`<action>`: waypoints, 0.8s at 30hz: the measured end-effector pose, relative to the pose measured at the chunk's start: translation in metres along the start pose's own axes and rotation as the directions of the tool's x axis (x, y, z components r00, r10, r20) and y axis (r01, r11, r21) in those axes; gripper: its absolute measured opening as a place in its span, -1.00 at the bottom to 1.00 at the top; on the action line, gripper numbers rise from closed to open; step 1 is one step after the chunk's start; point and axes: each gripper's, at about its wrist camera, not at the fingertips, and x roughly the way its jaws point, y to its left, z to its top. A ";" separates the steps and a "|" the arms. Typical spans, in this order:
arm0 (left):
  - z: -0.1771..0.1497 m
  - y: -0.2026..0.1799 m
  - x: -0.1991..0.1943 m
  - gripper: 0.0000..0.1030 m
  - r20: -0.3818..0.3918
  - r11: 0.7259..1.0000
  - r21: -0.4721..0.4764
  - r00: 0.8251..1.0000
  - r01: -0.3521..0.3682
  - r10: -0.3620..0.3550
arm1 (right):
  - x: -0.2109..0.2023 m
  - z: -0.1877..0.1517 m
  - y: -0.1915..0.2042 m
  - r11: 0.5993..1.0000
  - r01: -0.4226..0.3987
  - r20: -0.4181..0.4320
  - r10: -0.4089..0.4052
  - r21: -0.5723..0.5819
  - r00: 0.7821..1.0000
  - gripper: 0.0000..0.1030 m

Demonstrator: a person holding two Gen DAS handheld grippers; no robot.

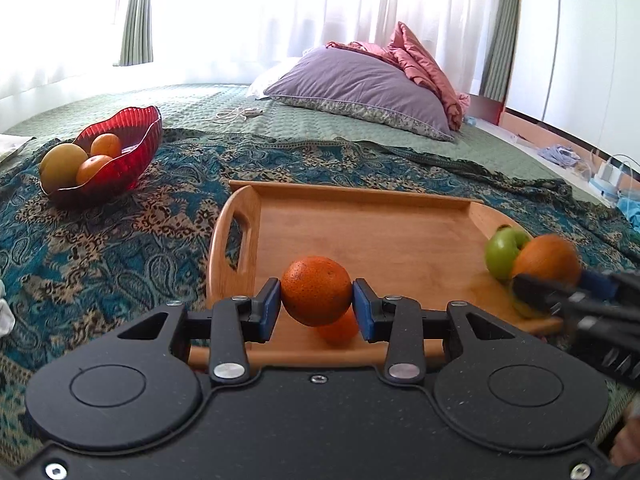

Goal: Organize fruits
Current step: 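Close the left tool on the tangerine while the right tool closes on the large orange, then carry the tangerine onto the tray with the left tool while the right tool carries the orange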

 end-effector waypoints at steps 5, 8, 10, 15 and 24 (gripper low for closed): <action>0.030 0.006 0.028 -0.28 -0.039 1.000 -0.022 0.999 0.004 -0.005 | 0.015 0.042 -0.039 0.997 0.067 -0.030 -0.066 0.026 0.997 0.03; 0.047 0.012 0.047 -0.28 -0.074 0.998 -0.059 0.997 0.006 -0.011 | 0.037 0.062 -0.063 0.994 0.097 -0.098 -0.092 0.055 0.991 0.03; 0.058 0.015 0.061 -0.28 -0.102 0.998 -0.067 0.995 0.006 -0.013 | 0.055 0.071 -0.075 0.992 0.121 -0.140 -0.114 0.042 0.984 0.03; 0.078 0.018 0.093 -0.28 -0.169 0.998 -0.060 0.986 -0.006 -0.005 | 0.095 0.083 -0.095 0.988 0.138 -0.240 -0.119 0.064 0.964 0.03; 0.074 0.015 0.128 -0.28 -0.268 0.999 -0.034 0.963 -0.030 0.019 | 0.144 0.087 -0.101 0.985 0.163 -0.382 -0.131 0.054 0.915 0.03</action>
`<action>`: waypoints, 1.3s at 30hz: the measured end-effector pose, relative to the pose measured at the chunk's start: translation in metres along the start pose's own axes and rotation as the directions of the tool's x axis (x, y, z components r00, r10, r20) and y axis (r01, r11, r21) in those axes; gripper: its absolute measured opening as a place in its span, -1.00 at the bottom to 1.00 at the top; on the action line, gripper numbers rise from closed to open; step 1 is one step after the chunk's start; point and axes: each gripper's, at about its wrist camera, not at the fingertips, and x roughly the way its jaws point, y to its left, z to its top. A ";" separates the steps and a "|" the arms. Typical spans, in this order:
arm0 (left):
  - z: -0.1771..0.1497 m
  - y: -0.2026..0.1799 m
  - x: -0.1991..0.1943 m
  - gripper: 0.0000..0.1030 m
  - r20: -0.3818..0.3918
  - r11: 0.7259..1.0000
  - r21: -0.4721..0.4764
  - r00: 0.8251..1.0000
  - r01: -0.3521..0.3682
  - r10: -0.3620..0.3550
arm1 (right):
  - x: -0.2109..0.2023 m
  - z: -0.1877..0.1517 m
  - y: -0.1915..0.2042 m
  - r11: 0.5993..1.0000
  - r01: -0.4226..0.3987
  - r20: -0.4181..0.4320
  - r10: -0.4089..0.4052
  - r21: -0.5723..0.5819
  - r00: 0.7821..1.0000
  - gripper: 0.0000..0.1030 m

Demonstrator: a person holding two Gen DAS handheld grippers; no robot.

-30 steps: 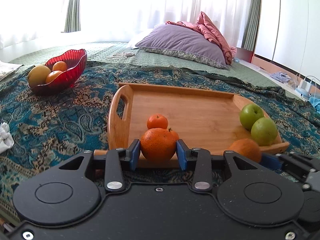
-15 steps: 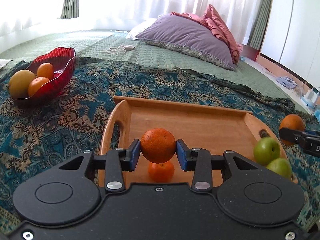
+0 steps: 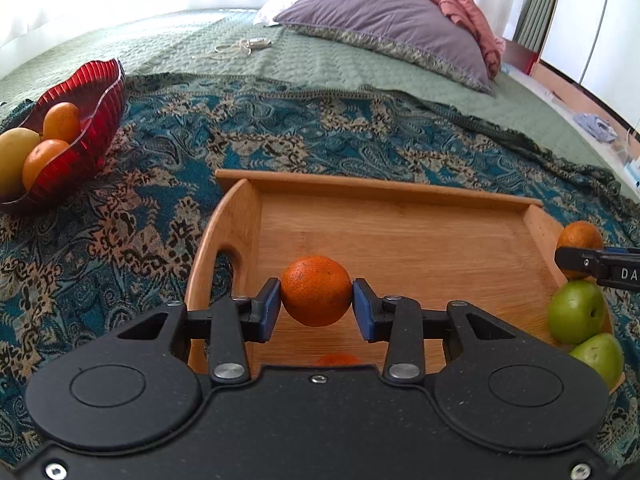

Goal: Organize fruits
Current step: 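Carry the tangerine onto the tray with the left tool while the right tool carries the orange, then open the left tool beside the tangerines while the right tool releases the orange beside the apples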

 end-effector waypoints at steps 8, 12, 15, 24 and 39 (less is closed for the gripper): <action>-0.001 0.000 0.011 -0.28 -0.025 1.000 -0.004 1.000 -0.002 0.002 | 0.021 0.003 0.000 1.000 0.001 -0.064 -0.001 0.004 0.998 0.04; 0.000 -0.002 0.012 -0.28 -0.025 1.000 0.002 1.000 -0.003 0.003 | 0.027 0.003 0.002 1.000 0.007 -0.086 -0.009 -0.012 0.996 0.04; -0.001 -0.002 0.012 -0.28 -0.022 1.000 0.005 1.000 -0.002 0.003 | 0.030 0.002 0.003 1.000 0.005 -0.096 -0.006 -0.014 0.995 0.04; -0.004 0.000 0.010 -0.28 -0.010 1.000 -0.006 1.000 0.008 -0.008 | 0.035 -0.002 0.004 1.000 0.012 -0.102 -0.014 -0.022 0.995 0.05; -0.021 0.014 -0.034 0.08 0.113 1.000 -0.026 0.994 0.006 -0.003 | 0.009 -0.018 0.006 0.999 0.015 0.010 -0.015 -0.043 1.000 0.57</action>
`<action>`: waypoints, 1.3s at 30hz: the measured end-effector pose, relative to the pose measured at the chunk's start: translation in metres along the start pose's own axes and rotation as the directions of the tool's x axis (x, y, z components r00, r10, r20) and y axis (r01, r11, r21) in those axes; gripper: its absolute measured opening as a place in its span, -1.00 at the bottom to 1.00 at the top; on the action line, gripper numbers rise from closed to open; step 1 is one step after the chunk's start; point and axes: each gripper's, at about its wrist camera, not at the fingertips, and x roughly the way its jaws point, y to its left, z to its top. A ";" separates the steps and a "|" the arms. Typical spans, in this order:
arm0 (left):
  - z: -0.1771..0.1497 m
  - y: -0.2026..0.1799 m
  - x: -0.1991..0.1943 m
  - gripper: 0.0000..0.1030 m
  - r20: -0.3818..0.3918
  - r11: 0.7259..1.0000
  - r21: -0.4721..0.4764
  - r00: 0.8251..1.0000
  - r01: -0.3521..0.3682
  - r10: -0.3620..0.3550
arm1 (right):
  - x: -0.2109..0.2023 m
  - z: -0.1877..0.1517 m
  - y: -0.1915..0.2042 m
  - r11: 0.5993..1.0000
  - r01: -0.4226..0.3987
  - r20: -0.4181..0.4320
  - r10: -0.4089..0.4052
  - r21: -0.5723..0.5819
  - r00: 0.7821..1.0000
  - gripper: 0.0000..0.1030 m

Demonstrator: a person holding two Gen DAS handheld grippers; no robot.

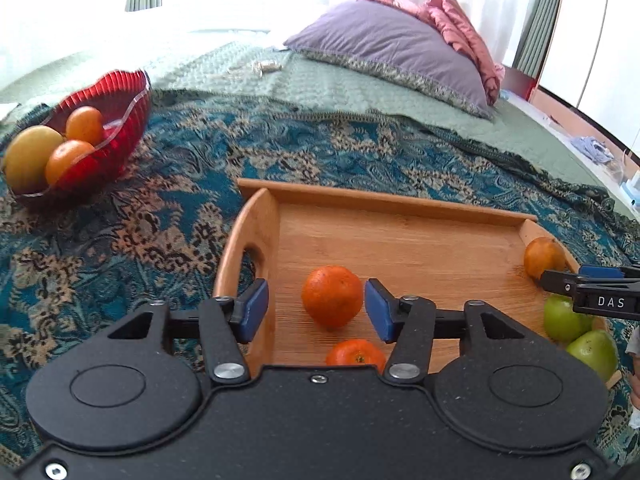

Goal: Organize fruits
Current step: 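Open the left tool beside the tangerines while the right tool releases the orange beside the apples, then move the left tool to a red date while the right tool moves to another red date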

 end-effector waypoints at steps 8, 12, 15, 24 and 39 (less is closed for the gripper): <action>-0.028 0.009 -0.059 0.52 0.158 0.999 0.002 0.986 0.049 -0.048 | -0.053 -0.031 0.001 1.000 0.014 0.219 -0.015 0.004 0.976 0.74; -0.048 0.017 -0.084 0.61 0.218 0.998 -0.005 0.974 0.058 -0.056 | -0.076 -0.058 0.005 0.999 0.045 0.313 -0.037 -0.018 0.949 0.79; -0.067 0.020 -0.100 0.63 0.267 1.000 0.013 0.963 0.021 -0.024 | -0.091 -0.083 0.014 0.993 0.098 0.388 -0.066 -0.063 0.919 0.84; -0.116 0.026 -0.115 0.69 0.285 1.000 0.018 0.958 -0.020 0.014 | -0.110 -0.143 0.026 0.993 0.093 0.437 -0.052 -0.074 0.898 0.88; -0.144 0.031 -0.096 0.39 0.193 0.999 -0.013 0.980 -0.046 0.048 | -0.098 -0.179 0.054 0.988 0.090 0.369 -0.037 -0.129 0.929 0.70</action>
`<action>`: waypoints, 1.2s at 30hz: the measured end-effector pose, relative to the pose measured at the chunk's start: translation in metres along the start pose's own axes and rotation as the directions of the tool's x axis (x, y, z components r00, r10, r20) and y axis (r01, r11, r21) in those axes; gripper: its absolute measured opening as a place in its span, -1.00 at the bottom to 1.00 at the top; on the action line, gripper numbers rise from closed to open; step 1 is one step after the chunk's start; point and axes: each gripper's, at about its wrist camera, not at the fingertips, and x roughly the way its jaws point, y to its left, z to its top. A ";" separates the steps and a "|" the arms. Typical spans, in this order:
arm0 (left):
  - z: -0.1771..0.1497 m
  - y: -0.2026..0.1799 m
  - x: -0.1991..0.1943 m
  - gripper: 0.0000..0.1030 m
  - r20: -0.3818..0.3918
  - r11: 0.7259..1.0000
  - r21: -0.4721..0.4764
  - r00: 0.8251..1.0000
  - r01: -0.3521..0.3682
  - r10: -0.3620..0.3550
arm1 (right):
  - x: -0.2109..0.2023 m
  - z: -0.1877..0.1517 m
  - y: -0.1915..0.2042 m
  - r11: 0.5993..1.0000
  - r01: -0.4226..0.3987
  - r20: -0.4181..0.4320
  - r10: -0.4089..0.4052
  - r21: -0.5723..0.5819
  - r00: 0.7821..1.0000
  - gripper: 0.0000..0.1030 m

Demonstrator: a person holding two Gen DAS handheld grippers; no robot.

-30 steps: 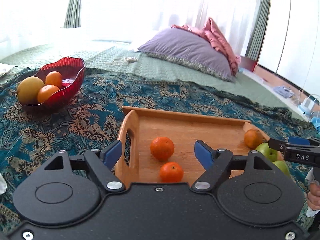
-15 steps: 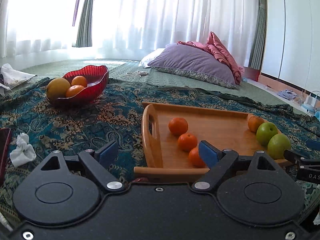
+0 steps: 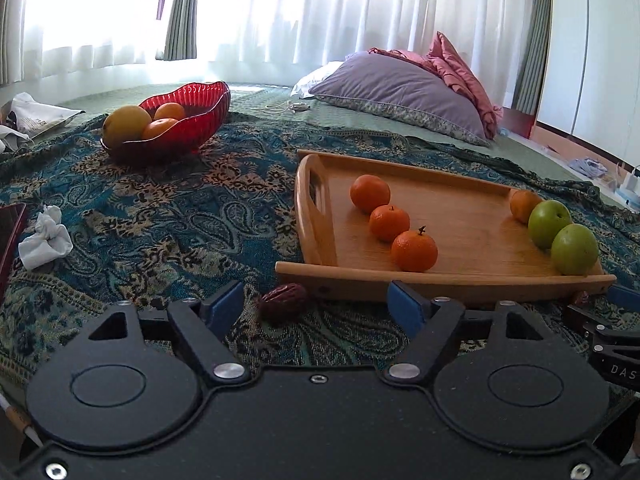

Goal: Organize fruits
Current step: 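Move the left tool to a red date while the right tool moves to another red date, then close the left tool on a red date while the right tool closes on another date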

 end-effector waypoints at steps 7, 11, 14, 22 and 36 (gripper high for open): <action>0.000 0.004 0.005 -0.10 -0.012 0.999 -0.031 1.000 -0.022 0.021 | 0.004 -0.001 0.000 0.999 -0.038 -0.040 0.039 0.039 0.998 0.51; 0.000 0.006 0.007 -0.26 -0.016 0.999 -0.033 0.999 -0.035 0.034 | 0.010 0.002 0.002 0.998 -0.046 -0.054 0.047 0.034 0.997 0.34; -0.001 0.008 0.009 -0.47 -0.024 0.998 -0.035 0.999 -0.048 0.047 | 0.013 0.002 0.003 0.998 -0.048 -0.061 0.050 0.032 0.997 0.15; 0.004 0.005 -0.011 -0.49 0.063 0.997 -0.040 0.996 -0.065 0.067 | 0.010 0.003 0.001 0.998 -0.019 -0.054 0.023 0.062 0.998 -0.38; 0.078 -0.034 0.009 -0.49 0.045 0.999 0.040 0.999 0.026 -0.028 | 0.005 0.060 -0.028 0.988 -0.008 0.042 0.002 0.152 0.999 -0.39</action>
